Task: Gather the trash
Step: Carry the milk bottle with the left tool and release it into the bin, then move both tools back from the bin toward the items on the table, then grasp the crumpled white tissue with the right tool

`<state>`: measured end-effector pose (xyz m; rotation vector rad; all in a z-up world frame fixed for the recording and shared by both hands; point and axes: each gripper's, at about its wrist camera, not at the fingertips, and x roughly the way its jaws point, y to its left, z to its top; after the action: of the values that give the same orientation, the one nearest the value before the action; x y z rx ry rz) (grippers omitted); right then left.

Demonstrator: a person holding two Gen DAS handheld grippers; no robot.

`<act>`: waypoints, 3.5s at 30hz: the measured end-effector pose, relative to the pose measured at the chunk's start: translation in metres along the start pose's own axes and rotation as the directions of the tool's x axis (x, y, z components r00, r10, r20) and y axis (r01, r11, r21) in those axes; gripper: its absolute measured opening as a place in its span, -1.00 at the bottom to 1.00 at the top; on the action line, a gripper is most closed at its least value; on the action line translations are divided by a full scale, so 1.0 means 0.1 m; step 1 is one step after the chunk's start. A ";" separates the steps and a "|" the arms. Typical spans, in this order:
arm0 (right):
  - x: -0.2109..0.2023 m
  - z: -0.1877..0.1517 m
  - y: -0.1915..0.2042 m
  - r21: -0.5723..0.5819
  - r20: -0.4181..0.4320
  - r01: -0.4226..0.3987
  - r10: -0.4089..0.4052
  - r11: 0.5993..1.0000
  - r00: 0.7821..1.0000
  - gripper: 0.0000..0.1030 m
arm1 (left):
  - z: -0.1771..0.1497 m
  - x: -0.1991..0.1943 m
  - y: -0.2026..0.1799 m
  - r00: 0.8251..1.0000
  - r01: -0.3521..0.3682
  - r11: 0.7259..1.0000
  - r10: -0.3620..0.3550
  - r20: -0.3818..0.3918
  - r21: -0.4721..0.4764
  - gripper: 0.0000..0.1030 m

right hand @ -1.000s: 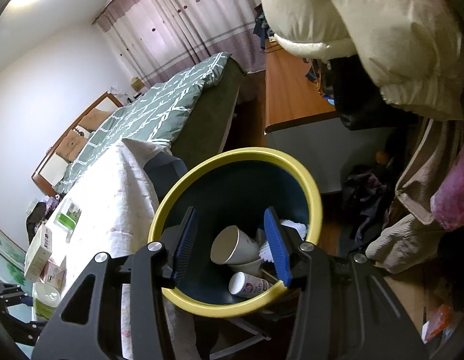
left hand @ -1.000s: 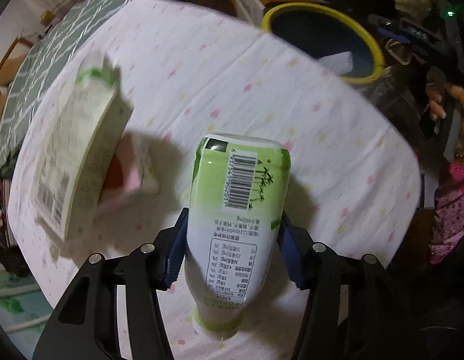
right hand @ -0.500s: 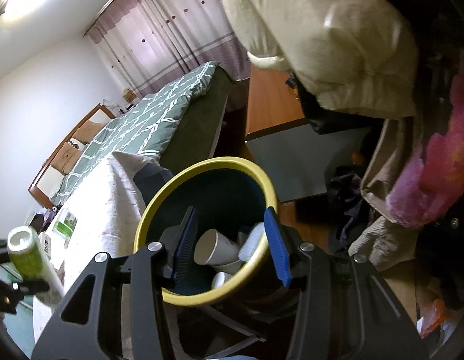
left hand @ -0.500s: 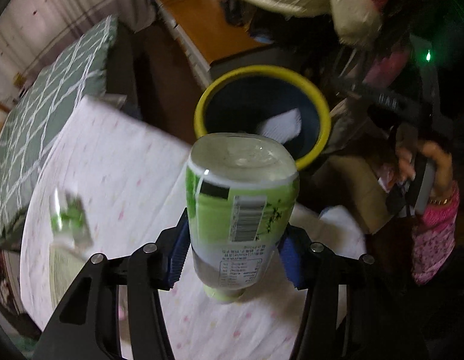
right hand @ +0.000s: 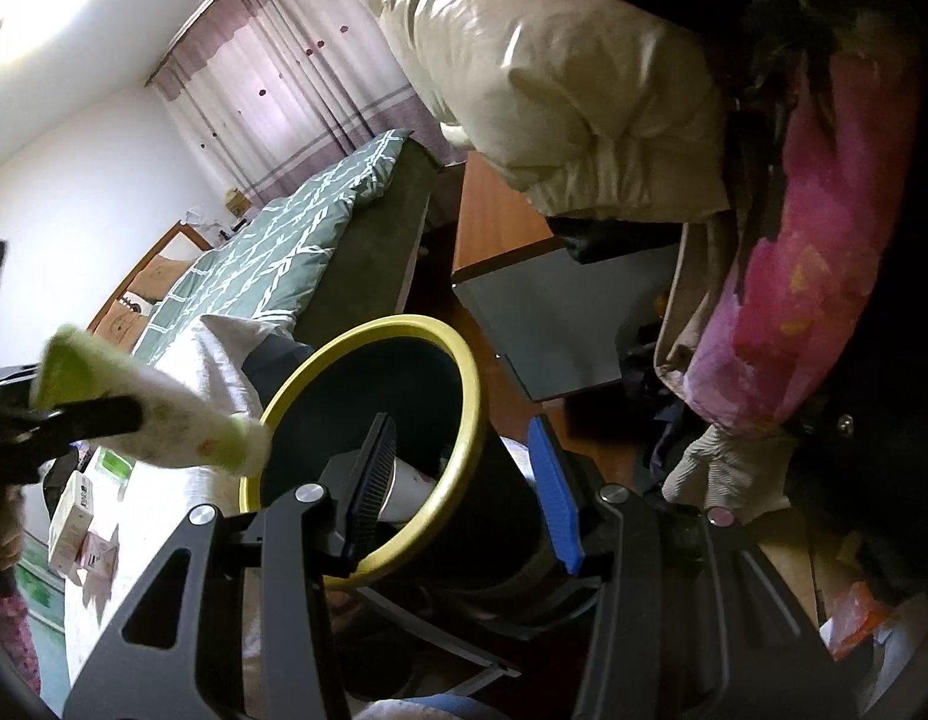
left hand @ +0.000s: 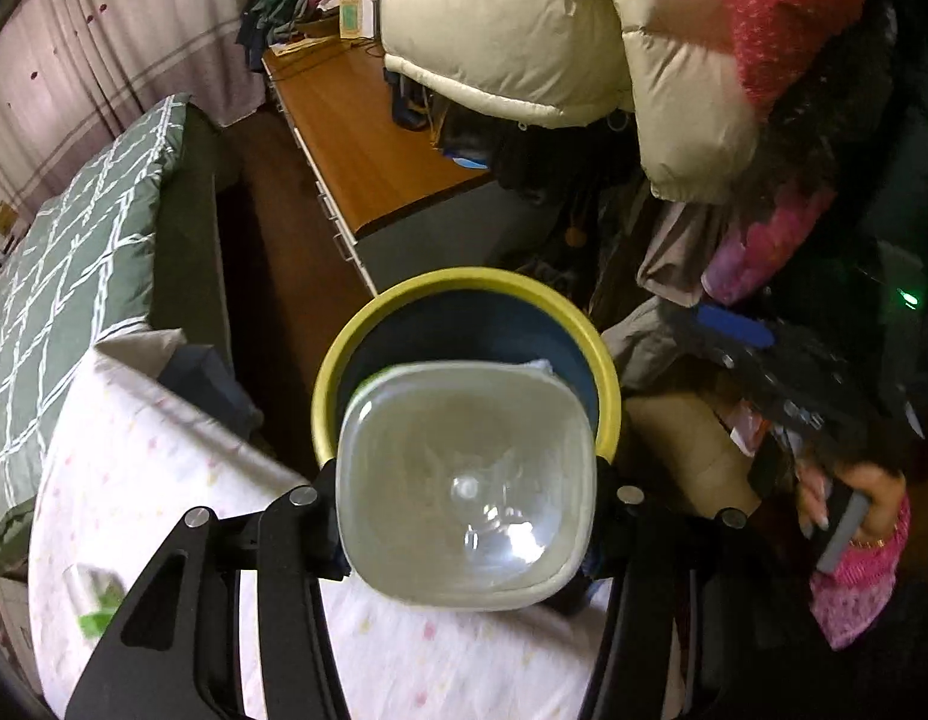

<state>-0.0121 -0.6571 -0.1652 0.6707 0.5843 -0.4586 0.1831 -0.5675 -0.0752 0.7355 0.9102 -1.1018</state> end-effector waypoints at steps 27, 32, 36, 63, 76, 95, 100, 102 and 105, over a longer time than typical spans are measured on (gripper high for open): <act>-0.03 -0.10 0.63 -0.120 -0.045 -0.044 0.039 0.992 0.998 -0.14 | -1.43 -1.12 0.54 0.954 -0.038 0.958 0.120 0.277 -0.283 0.82; 0.03 -0.23 1.14 -0.211 -0.081 -0.100 0.084 0.972 0.993 -0.14 | -2.32 -1.78 0.97 0.894 -0.176 0.874 0.334 0.297 -0.453 0.86; 0.06 -0.39 1.65 -0.292 -0.119 -0.154 0.124 0.944 0.985 -0.14 | -3.07 -2.15 1.34 0.840 -0.267 0.766 0.482 0.248 -0.584 0.90; 0.27 -2.19 5.15 -0.790 -0.333 -0.419 0.261 0.448 0.906 -0.14 | -5.45 -1.93 2.65 0.683 -0.309 0.241 0.730 -0.038 -0.920 0.90; 0.67 -2.75 5.35 -0.941 -0.169 -0.199 0.128 0.273 0.977 -0.33 | -5.39 -1.98 2.55 0.671 -0.321 0.241 0.740 -0.040 -0.916 0.90; 0.11 -1.80 5.26 -0.608 -0.476 -0.626 0.406 0.488 0.780 -0.86 | -5.37 -1.92 2.56 0.674 -0.341 0.230 0.736 -0.066 -0.912 0.90; -0.08 -1.48 5.25 -0.525 -0.488 -0.687 0.484 0.502 0.726 -0.86 | -5.36 -1.92 2.56 0.676 -0.343 0.236 0.734 -0.065 -0.909 0.90; -0.13 -1.38 5.25 -0.518 -0.477 -0.689 0.497 0.508 0.725 -0.86 | -5.36 -1.92 2.56 0.677 -0.344 0.235 0.733 -0.066 -0.909 0.90; -0.27 -1.23 5.26 -0.514 -0.448 -0.693 0.530 0.506 0.720 -0.86 | -5.36 -1.92 2.57 0.677 -0.343 0.234 0.733 -0.067 -0.910 0.90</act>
<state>0.2221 -0.2001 0.0058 0.1995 0.6298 0.5316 0.2643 0.0490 -0.1320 -0.1065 0.6347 0.0269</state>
